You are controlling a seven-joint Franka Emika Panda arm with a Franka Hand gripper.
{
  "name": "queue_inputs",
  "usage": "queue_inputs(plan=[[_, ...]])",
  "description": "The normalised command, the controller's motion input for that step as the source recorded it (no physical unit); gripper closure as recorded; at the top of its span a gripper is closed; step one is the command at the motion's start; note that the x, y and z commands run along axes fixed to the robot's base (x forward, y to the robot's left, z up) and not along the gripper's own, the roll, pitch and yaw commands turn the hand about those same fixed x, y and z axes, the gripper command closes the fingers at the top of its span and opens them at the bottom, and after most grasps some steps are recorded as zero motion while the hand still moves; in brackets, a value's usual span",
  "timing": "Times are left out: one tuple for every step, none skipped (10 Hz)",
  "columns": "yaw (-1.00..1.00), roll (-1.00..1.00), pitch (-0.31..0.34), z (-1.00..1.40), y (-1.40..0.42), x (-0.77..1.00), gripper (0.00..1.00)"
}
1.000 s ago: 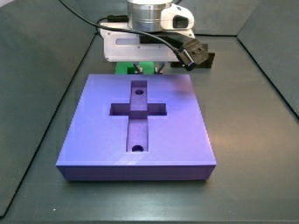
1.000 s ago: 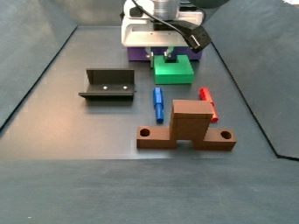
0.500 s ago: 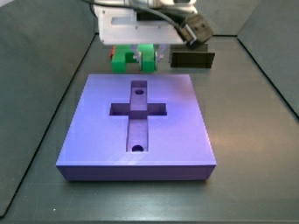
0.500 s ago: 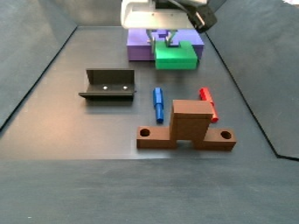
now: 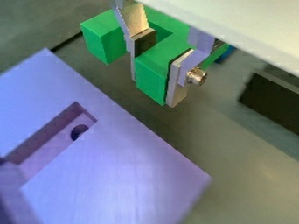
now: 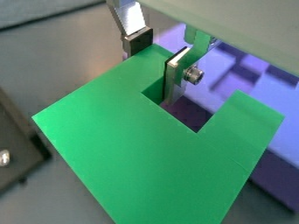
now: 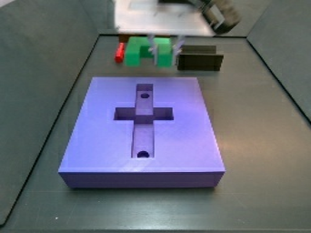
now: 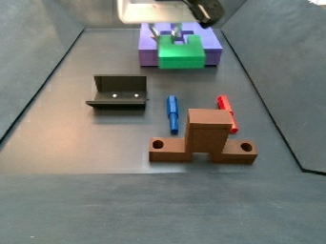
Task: Pick up the green object. Move up. Place the green object on the fixture. Regrasp the green object. Move to above the board. Insert the green object.
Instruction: Place the green object on the fixture.
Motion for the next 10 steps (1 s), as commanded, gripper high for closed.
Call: queue_inputs(plan=[[-0.32,-1.00,0.020,0.35,0.00,0.58,1.00],[-0.17,-1.00,0.000,0.17,0.04,0.48,1.00],[0.00,-1.00,-0.006,0.11,0.26,0.37,1.00],[0.00,-1.00,-0.006,0.10,0.26,0.42,1.00],[0.00,-1.00,0.000,0.03,0.32,0.46,1.00],[0.00,-1.00,0.000,0.09,0.33,0.53,1.00],[0.00,-1.00,0.000,0.24,0.31,0.50,1.00],[0.00,-1.00,0.000,0.26,0.31,0.50,1.00],[0.00,-1.00,0.000,0.28,0.31,0.50,1.00],[0.00,-1.00,0.000,0.28,0.31,0.50,1.00]])
